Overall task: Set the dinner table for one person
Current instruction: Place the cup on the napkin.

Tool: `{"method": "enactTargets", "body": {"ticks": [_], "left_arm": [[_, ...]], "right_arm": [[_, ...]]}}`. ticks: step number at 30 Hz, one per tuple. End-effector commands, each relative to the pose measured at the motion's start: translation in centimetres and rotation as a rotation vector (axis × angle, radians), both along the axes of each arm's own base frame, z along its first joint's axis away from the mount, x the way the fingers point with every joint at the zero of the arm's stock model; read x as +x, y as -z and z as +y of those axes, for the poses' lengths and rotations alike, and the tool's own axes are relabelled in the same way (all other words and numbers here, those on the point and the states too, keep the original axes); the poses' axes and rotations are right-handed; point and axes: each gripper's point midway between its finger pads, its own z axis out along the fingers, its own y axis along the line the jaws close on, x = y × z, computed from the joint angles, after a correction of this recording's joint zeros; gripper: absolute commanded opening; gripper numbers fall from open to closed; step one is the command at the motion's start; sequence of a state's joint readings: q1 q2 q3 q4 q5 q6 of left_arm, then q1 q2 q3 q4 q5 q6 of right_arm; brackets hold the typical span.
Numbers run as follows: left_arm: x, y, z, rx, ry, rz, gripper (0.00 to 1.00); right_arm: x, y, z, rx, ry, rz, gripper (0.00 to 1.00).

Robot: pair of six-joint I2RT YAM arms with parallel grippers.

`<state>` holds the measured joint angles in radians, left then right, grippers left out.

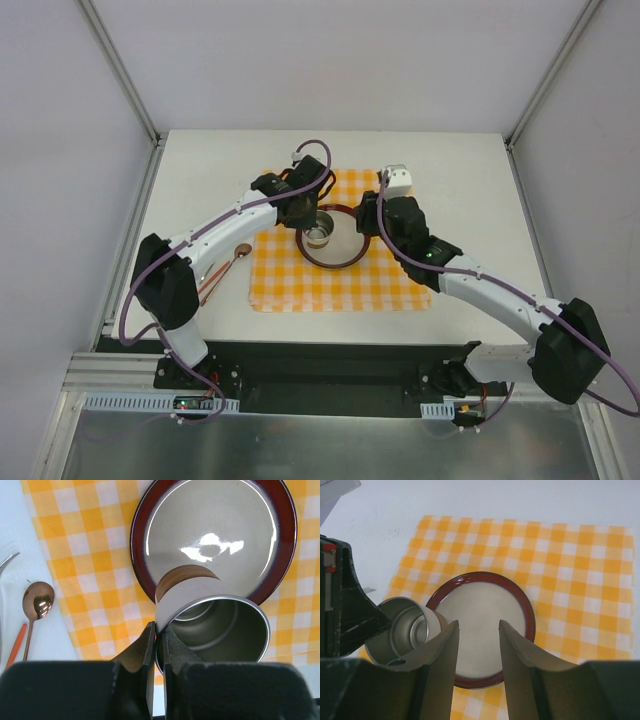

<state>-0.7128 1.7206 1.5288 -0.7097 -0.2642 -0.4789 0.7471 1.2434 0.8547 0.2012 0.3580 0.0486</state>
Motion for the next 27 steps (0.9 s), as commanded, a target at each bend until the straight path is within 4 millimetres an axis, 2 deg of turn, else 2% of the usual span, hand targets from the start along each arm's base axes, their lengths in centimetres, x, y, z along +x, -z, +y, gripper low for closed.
{"method": "enactTargets", "body": {"ticks": [1, 14, 27], "left_arm": [[-0.3, -2.2, -0.1, -0.037, 0.011, -0.065, 0.00], [-0.6, -3.1, 0.2, -0.048, 0.024, -0.094, 0.00], [-0.7, -3.2, 0.0, -0.057, 0.029, -0.093, 0.00]], "right_arm": [[0.2, -2.2, 2.7, 0.038, -0.059, -0.013, 0.40], [-1.3, -0.8, 6.7, 0.018, -0.185, 0.020, 0.40], [-1.8, 0.2, 8.8, 0.045, -0.216, 0.048, 0.39]]}}
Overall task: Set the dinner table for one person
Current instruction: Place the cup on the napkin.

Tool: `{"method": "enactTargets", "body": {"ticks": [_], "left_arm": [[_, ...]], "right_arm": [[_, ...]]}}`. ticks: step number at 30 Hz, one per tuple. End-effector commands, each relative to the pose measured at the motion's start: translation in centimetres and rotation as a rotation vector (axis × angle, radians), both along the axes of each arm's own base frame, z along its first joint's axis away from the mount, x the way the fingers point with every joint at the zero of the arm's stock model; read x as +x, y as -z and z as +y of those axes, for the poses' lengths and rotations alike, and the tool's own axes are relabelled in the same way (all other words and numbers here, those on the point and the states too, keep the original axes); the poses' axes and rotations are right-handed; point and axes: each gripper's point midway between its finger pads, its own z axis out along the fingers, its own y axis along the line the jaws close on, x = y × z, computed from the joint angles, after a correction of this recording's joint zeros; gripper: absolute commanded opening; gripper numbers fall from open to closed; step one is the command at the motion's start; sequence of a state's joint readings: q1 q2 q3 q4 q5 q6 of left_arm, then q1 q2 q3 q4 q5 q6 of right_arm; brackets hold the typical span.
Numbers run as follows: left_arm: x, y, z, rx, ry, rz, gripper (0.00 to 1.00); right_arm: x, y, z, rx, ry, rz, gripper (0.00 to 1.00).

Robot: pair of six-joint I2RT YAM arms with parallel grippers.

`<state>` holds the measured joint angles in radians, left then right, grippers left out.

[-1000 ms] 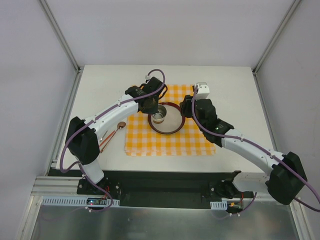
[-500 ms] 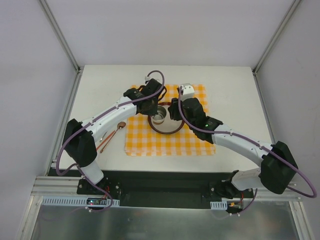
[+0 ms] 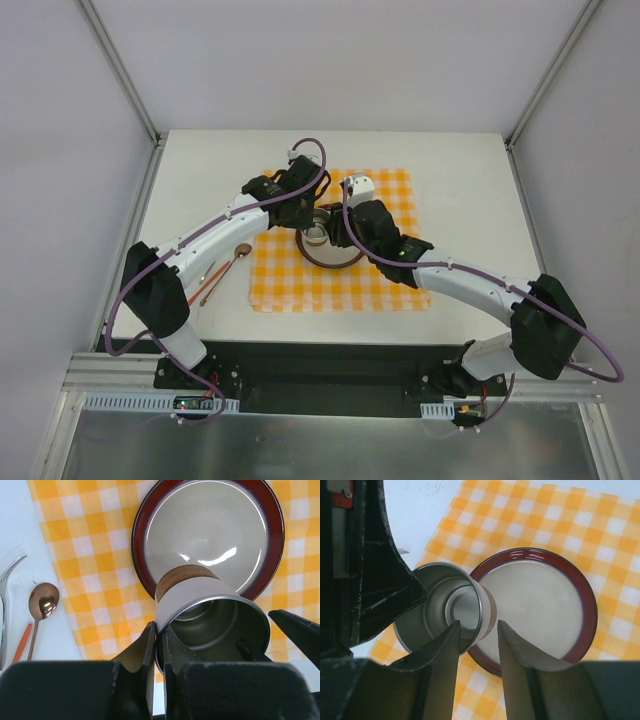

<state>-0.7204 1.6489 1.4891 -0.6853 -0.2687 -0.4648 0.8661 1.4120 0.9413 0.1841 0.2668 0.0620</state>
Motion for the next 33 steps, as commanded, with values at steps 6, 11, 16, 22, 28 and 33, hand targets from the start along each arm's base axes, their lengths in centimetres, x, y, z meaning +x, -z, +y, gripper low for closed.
{"method": "enactTargets", "body": {"ticks": [6, 11, 16, 22, 28, 33], "left_arm": [[-0.2, -1.9, -0.4, -0.033, 0.018, -0.052, 0.00], [-0.2, -1.9, -0.3, -0.032, 0.014, -0.055, 0.00], [-0.3, -1.9, -0.3, -0.029, 0.018, -0.055, 0.00], [-0.2, -2.2, -0.4, -0.034, 0.019, -0.062, 0.00], [-0.4, -2.1, -0.4, -0.030, 0.023, -0.059, 0.00], [-0.4, -1.9, -0.5, -0.028, 0.030, -0.053, 0.14]], "right_arm": [[0.6, -2.6, 2.1, 0.099, -0.016, -0.025, 0.34], [0.6, -1.9, 2.6, 0.104, -0.021, -0.003, 0.20], [0.8, -1.5, 2.8, 0.089, -0.016, 0.013, 0.06], [1.1, -1.0, 3.0, 0.073, -0.005, 0.031, 0.00], [1.3, -0.4, 2.9, 0.059, 0.014, 0.048, 0.00], [1.6, -0.4, 2.4, 0.041, 0.037, 0.046, 0.00]]}}
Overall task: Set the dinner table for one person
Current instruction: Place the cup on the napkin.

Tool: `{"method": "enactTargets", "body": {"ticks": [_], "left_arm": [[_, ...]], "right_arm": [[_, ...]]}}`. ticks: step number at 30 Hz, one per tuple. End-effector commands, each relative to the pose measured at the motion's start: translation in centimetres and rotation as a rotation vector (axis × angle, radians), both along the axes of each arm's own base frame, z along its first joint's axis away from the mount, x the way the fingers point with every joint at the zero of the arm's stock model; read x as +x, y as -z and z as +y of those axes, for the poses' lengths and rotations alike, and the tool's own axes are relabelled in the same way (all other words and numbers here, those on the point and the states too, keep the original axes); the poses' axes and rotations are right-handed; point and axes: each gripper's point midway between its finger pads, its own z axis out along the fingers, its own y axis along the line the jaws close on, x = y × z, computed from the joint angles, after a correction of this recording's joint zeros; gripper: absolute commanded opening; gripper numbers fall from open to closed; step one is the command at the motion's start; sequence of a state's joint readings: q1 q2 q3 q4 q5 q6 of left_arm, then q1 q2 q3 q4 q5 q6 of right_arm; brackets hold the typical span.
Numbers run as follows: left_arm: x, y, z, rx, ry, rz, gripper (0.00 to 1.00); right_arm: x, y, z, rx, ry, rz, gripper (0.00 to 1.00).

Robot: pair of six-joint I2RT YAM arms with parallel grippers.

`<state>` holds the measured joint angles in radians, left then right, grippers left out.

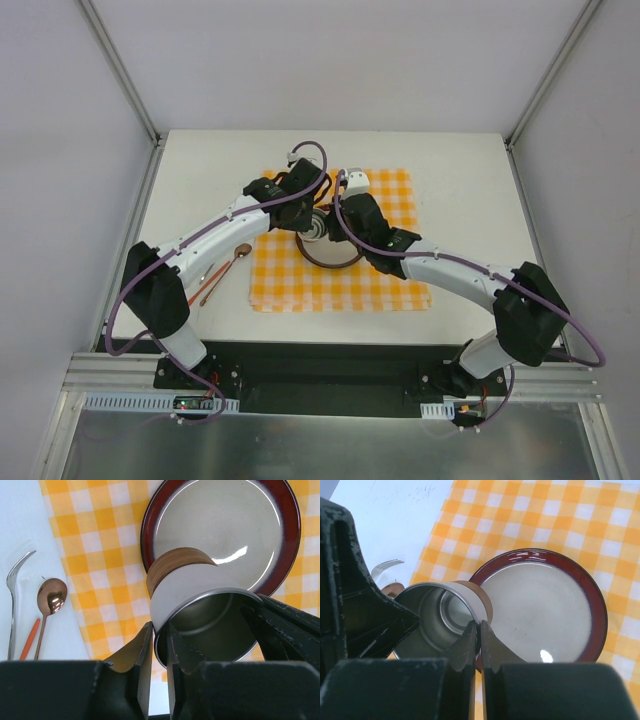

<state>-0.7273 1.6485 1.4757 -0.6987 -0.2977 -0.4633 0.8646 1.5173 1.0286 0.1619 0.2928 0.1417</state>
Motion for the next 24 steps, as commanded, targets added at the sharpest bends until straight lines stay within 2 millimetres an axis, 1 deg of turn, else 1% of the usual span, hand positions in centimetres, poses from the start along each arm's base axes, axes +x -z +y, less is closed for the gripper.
{"method": "enactTargets", "body": {"ticks": [1, 4, 8, 11, 13, 15, 18, 19, 21, 24], "left_arm": [[-0.1, -2.4, -0.9, -0.064, 0.034, -0.057, 0.16], [-0.2, -2.4, -0.8, -0.058, 0.032, -0.060, 0.25], [-0.2, -2.2, -0.6, -0.049, 0.029, -0.059, 0.25], [-0.3, -2.1, -0.6, -0.048, 0.029, -0.058, 0.28], [-0.3, -2.3, -0.5, -0.049, 0.026, -0.064, 0.28], [-0.4, -2.3, -0.2, -0.046, 0.020, -0.068, 0.29], [-0.5, -2.5, 0.1, -0.044, 0.018, -0.078, 0.31], [-0.5, -2.5, 0.2, -0.042, 0.016, -0.080, 0.31], [-0.7, -2.6, 0.5, -0.043, 0.015, -0.085, 0.35], [-0.9, -2.8, 0.8, -0.049, 0.010, -0.100, 0.35]], "right_arm": [[0.0, -1.4, 0.9, 0.008, -0.020, -0.013, 0.00], [0.3, -1.5, 0.5, -0.015, -0.003, -0.022, 0.01], [0.5, -1.6, 0.3, -0.030, 0.004, -0.026, 0.00], [0.7, -1.6, 0.1, -0.046, 0.009, -0.030, 0.01], [0.8, -1.6, -0.1, -0.065, 0.018, -0.035, 0.00], [1.3, -2.1, -0.4, -0.079, 0.028, -0.047, 0.00], [1.9, -2.1, -0.9, -0.101, 0.038, -0.045, 0.01], [2.1, -2.2, -1.2, -0.103, 0.046, -0.046, 0.00], [2.7, -2.3, -1.8, -0.107, 0.065, -0.048, 0.00], [3.8, -2.7, -3.0, -0.118, 0.092, -0.055, 0.00]]}}
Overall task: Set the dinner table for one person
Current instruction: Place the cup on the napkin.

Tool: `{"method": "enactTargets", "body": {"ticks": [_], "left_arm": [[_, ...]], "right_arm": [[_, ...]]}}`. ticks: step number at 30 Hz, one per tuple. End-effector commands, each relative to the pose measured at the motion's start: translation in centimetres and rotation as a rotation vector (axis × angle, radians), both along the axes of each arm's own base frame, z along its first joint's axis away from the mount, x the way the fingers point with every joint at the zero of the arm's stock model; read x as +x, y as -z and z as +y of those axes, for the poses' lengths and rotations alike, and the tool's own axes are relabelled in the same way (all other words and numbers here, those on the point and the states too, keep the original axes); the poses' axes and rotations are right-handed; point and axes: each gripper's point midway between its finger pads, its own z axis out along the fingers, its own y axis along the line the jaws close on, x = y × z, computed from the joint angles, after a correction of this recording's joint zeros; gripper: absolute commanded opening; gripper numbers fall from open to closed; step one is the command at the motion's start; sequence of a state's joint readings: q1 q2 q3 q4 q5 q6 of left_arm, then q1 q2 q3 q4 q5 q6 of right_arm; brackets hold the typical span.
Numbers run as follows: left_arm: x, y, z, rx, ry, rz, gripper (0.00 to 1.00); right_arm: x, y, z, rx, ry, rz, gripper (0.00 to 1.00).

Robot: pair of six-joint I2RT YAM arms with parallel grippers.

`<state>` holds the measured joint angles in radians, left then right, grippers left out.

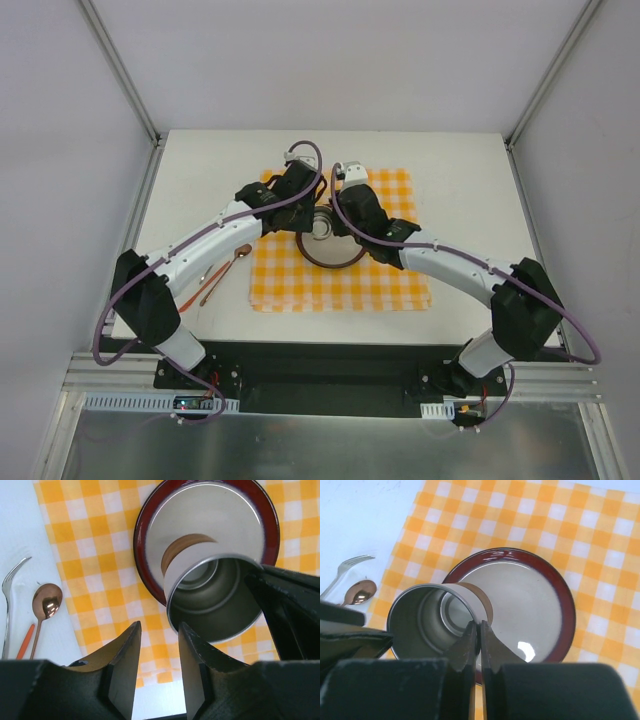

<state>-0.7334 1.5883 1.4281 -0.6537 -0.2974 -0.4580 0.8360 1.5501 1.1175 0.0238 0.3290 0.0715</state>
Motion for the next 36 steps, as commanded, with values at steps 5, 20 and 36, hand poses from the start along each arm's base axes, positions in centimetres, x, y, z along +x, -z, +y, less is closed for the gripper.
{"method": "enactTargets", "body": {"ticks": [5, 20, 36], "left_arm": [[-0.7, -1.6, 1.0, -0.013, -0.003, -0.060, 0.35], [-0.8, 0.9, 1.5, 0.030, -0.012, -0.030, 0.29], [-0.8, 3.2, 1.2, 0.053, 0.000, 0.008, 0.26]], "right_arm": [[5.5, -3.5, -3.3, -0.013, 0.114, -0.079, 0.01], [13.4, -0.3, -7.5, -0.050, 0.212, -0.011, 0.00], [18.3, 1.3, -12.2, -0.019, 0.315, 0.004, 0.01]]}}
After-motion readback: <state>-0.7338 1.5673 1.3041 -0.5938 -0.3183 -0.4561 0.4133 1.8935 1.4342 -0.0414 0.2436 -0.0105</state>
